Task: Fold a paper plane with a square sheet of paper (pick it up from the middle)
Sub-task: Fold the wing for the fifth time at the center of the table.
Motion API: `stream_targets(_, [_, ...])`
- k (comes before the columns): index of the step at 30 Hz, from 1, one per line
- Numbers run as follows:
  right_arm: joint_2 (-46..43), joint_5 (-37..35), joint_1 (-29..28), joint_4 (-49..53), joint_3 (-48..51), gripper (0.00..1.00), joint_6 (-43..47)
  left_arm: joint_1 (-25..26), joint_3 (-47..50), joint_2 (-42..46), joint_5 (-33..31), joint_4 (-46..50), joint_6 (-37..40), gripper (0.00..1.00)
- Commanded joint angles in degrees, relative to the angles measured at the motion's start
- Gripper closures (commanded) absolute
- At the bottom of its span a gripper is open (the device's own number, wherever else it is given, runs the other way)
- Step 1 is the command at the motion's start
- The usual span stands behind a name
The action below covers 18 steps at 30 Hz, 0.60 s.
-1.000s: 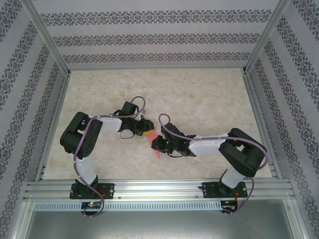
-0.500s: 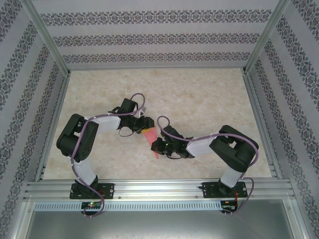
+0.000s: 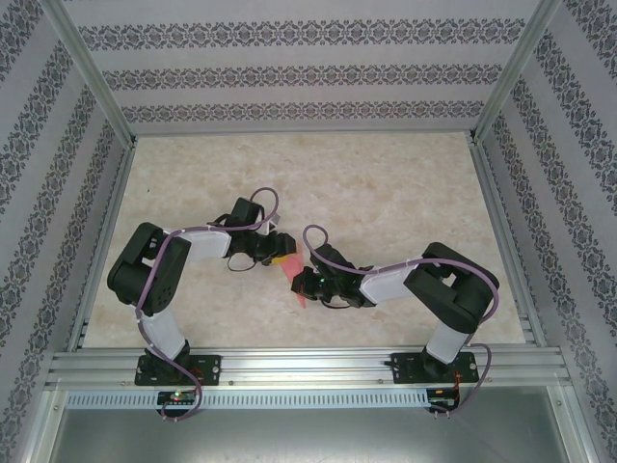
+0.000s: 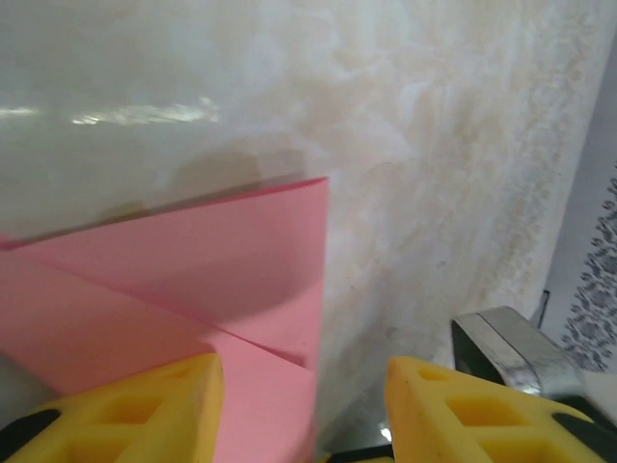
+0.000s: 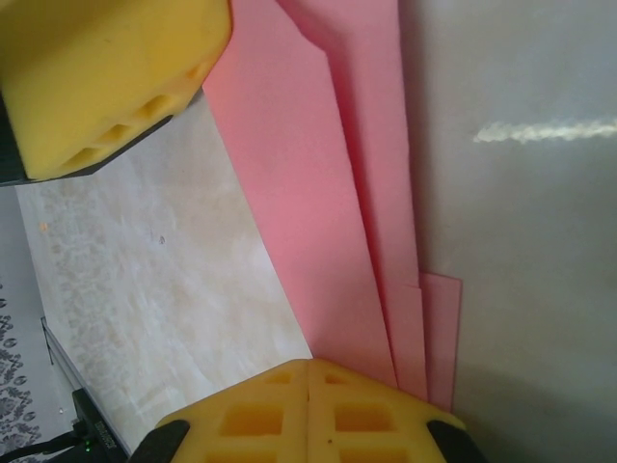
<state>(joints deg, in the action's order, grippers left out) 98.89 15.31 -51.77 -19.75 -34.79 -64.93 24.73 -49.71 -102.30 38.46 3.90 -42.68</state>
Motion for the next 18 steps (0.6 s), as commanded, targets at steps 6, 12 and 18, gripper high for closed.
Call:
stream_targets(6, [1.34,0.16,-2.20,5.86,5.19,1.00,-0.29,-4.92,-2.25,-2.60,-5.05,-0.78,0.80,0.54])
stream_targets(12, [0.96,0.86,-2.46,5.51,4.62,1.00,0.32,-7.84,-4.17,-3.75,-3.79,0.28,1.65,0.54])
stream_targets(18, [0.12,0.88,-2.33,6.16,-1.40,0.98,2.47,-8.26,-6.93,0.81,-4.59,4.85,2.35,0.51])
